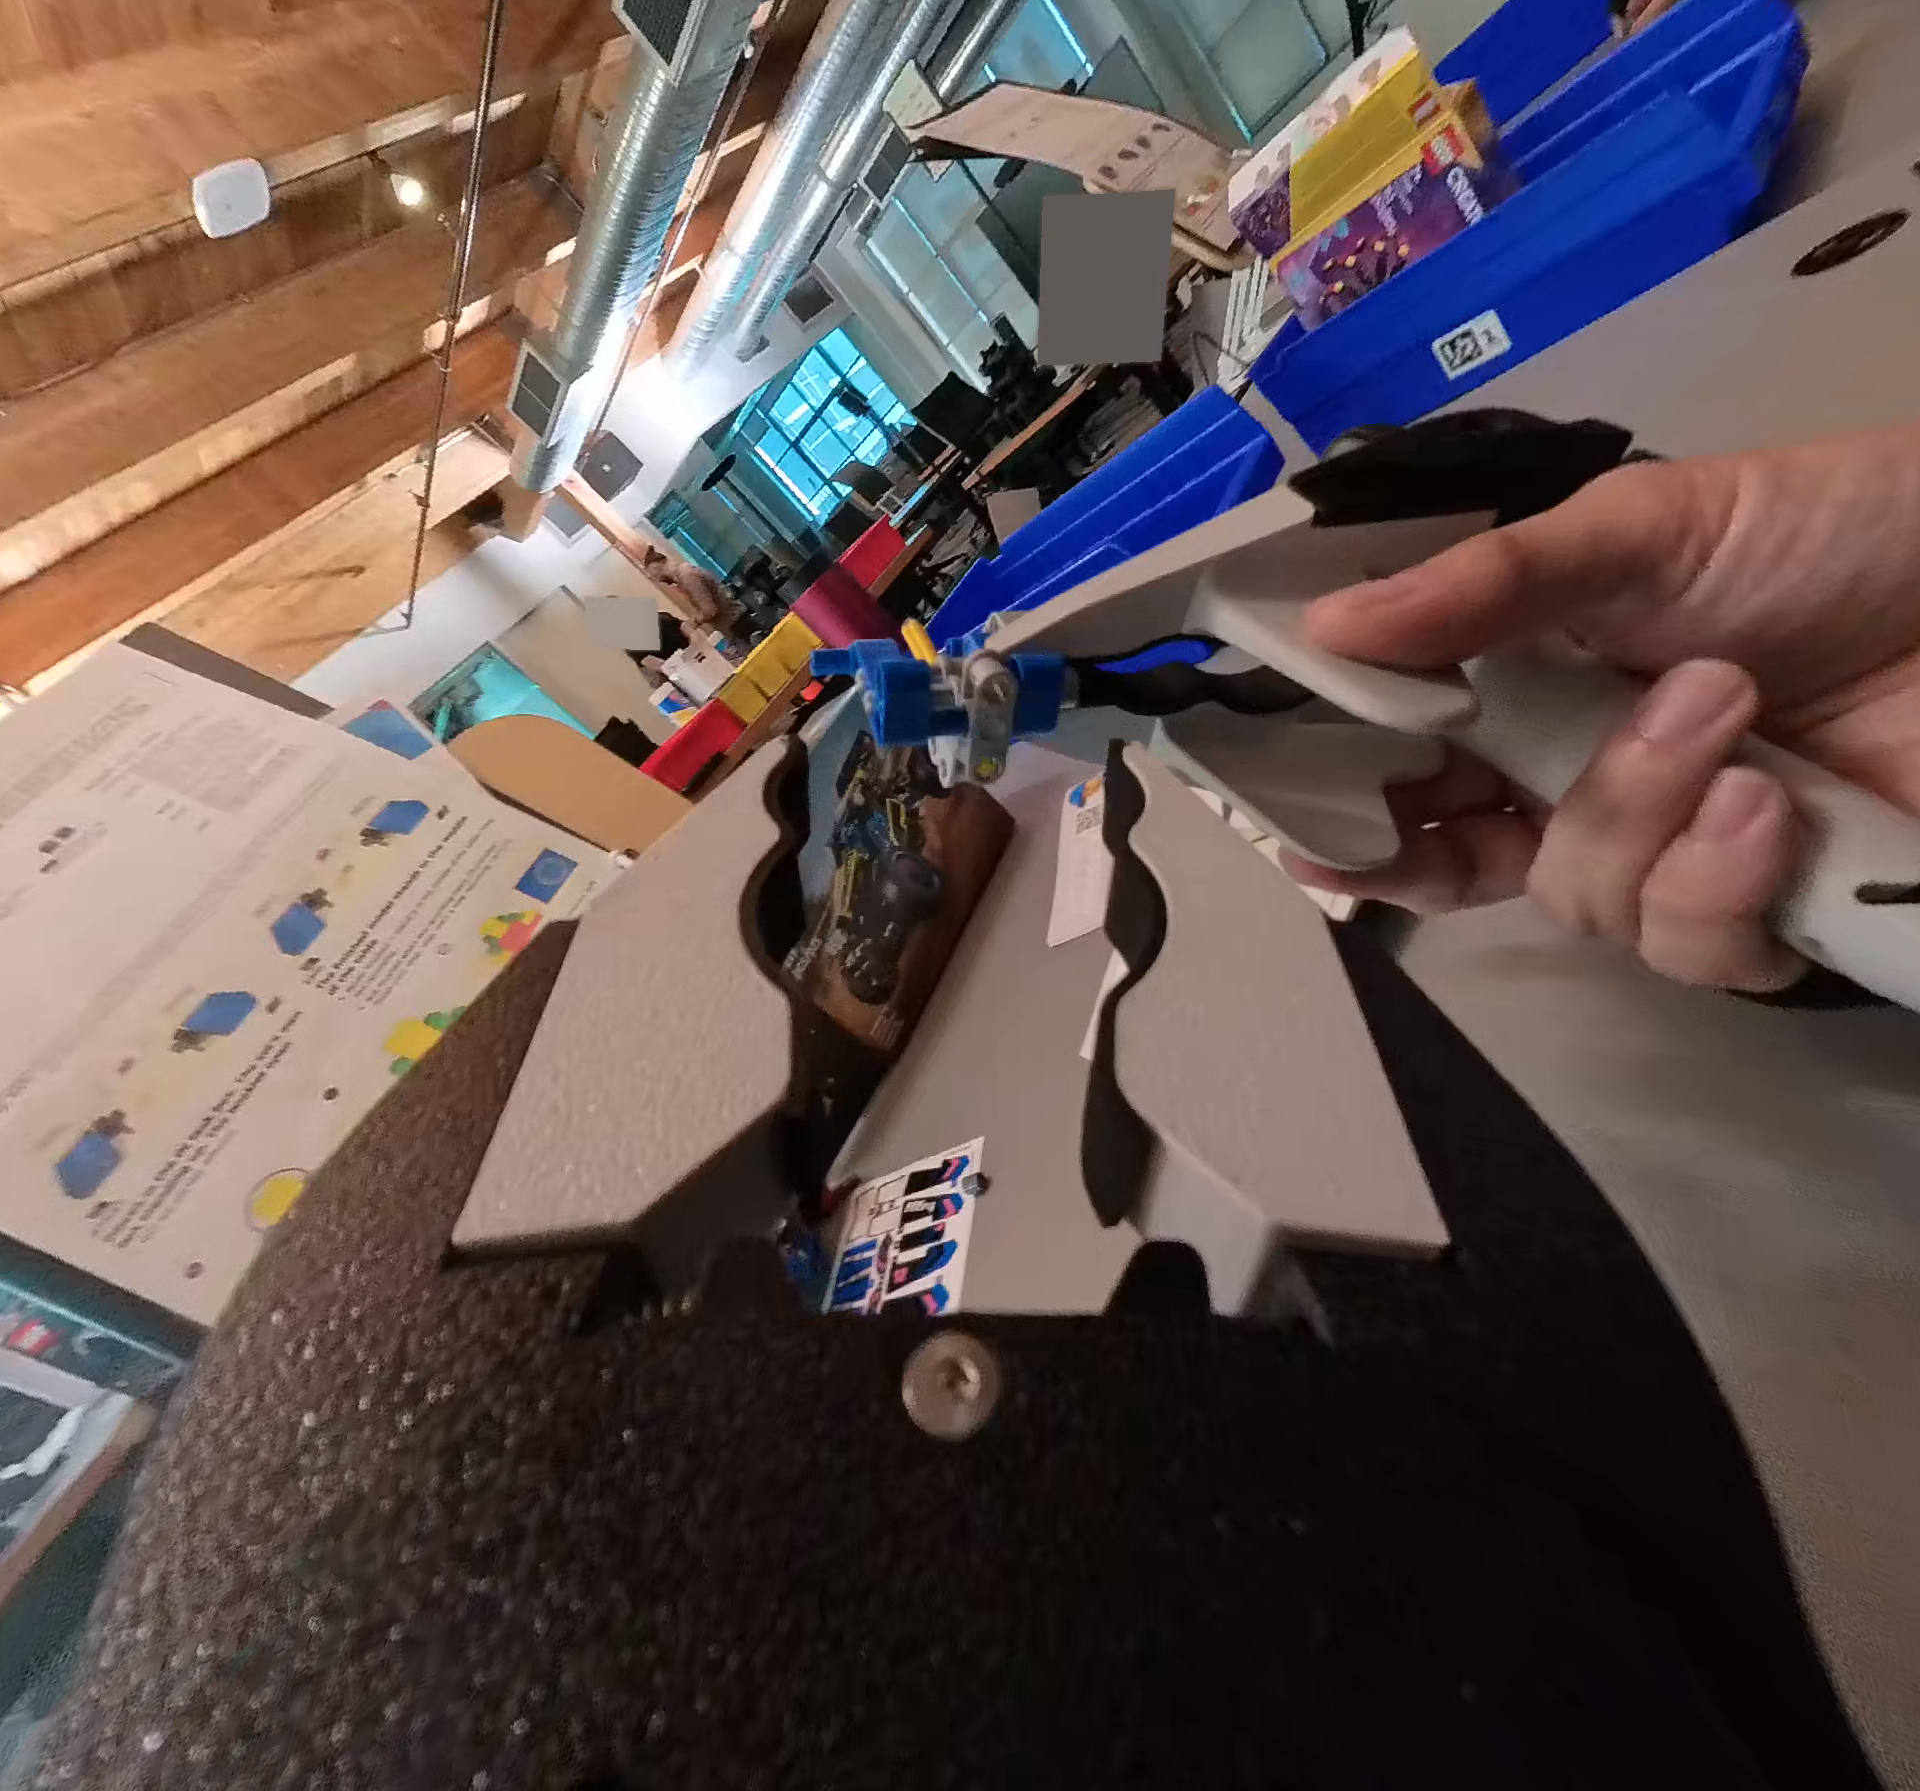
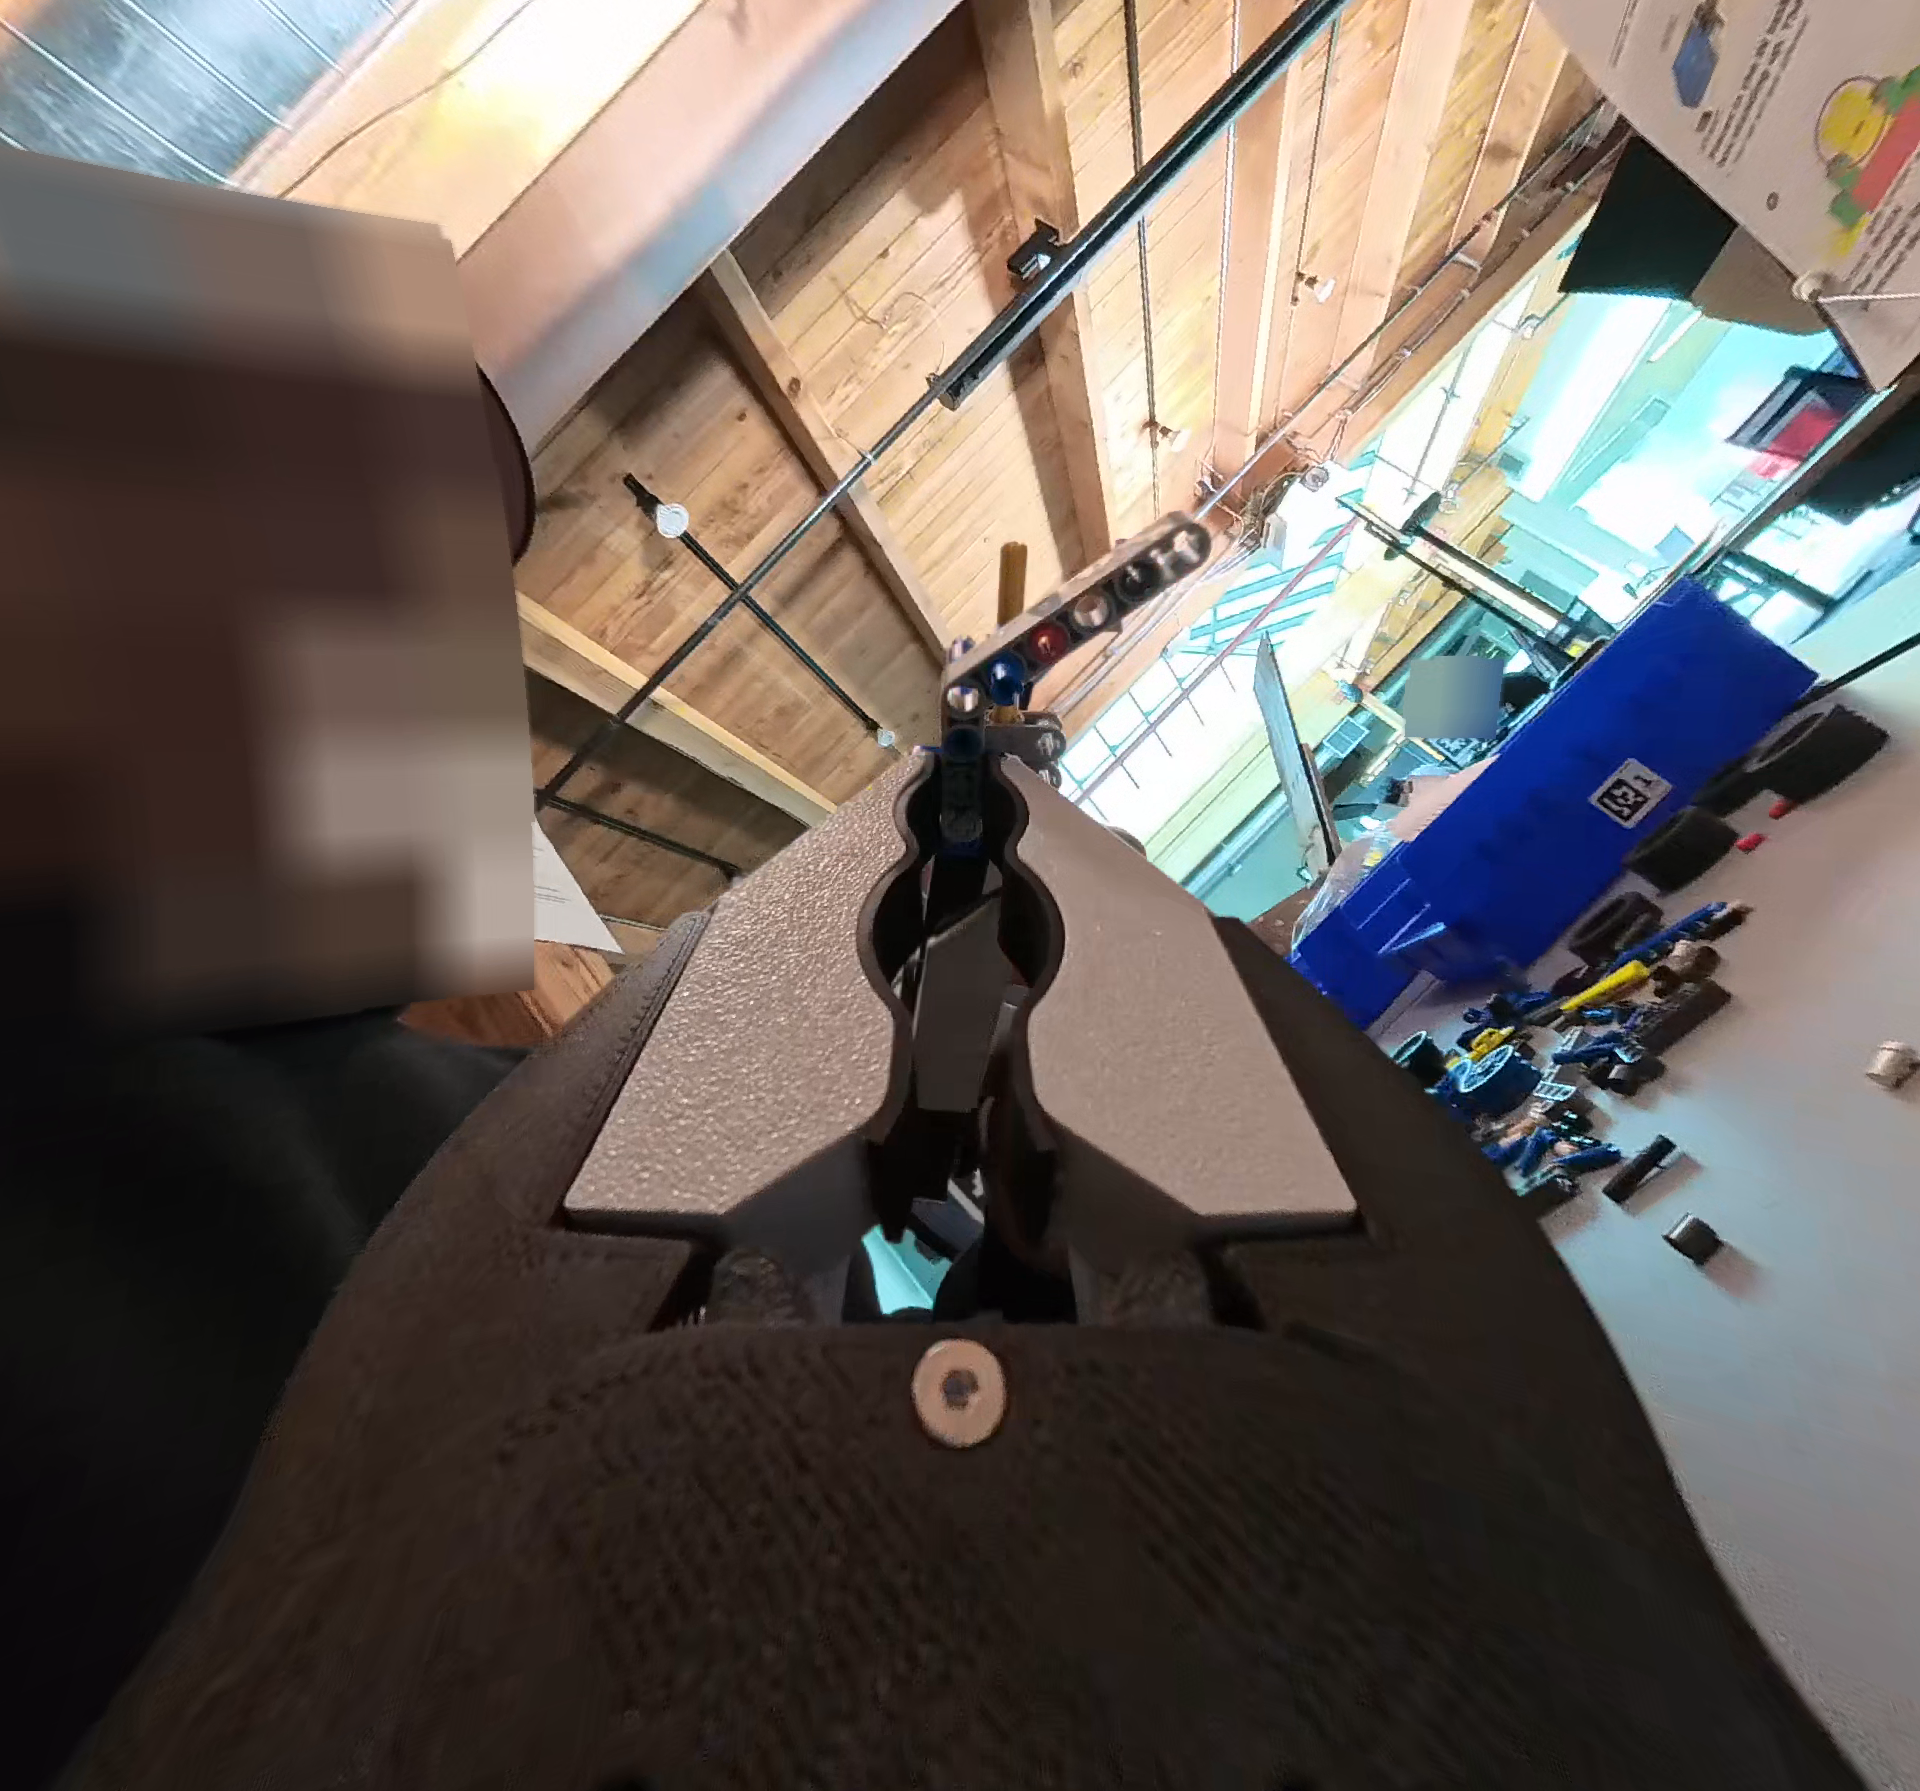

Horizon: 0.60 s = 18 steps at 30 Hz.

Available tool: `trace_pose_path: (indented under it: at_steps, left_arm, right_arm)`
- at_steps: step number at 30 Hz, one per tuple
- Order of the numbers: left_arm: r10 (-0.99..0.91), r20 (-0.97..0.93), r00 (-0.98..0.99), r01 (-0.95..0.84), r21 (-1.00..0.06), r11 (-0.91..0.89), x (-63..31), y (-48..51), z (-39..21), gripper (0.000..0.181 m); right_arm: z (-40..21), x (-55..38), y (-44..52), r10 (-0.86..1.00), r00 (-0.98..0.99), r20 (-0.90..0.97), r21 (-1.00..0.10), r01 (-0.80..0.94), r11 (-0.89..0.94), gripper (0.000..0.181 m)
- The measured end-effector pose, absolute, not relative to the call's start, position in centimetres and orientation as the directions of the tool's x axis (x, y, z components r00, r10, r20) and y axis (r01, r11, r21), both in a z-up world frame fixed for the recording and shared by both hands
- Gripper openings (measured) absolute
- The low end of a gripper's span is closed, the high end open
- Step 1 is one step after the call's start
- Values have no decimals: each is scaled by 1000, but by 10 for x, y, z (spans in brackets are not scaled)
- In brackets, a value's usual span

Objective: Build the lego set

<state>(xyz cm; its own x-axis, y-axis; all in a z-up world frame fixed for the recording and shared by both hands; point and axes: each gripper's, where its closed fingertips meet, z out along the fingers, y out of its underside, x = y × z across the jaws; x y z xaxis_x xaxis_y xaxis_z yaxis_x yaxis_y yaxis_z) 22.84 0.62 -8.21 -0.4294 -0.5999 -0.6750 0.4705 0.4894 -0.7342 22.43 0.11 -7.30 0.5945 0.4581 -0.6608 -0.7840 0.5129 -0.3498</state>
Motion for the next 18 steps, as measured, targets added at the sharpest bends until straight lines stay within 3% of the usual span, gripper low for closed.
trace_pose_path:
  at_steps: [9, 18]
  left_arm:
    - [-538, -789, -296, 528, -605, 596, 224, 4, -72, 46]
    - [-518, -811, -272, 522, -577, 628, 225, 8, -75, 42]
  right_arm:
    - [-66, 217, 3, 593, 504, -627, -227, -847, 480, 6]
    - [-69, 219, 10, 513, 535, -671, -271, -822, 501, 6]
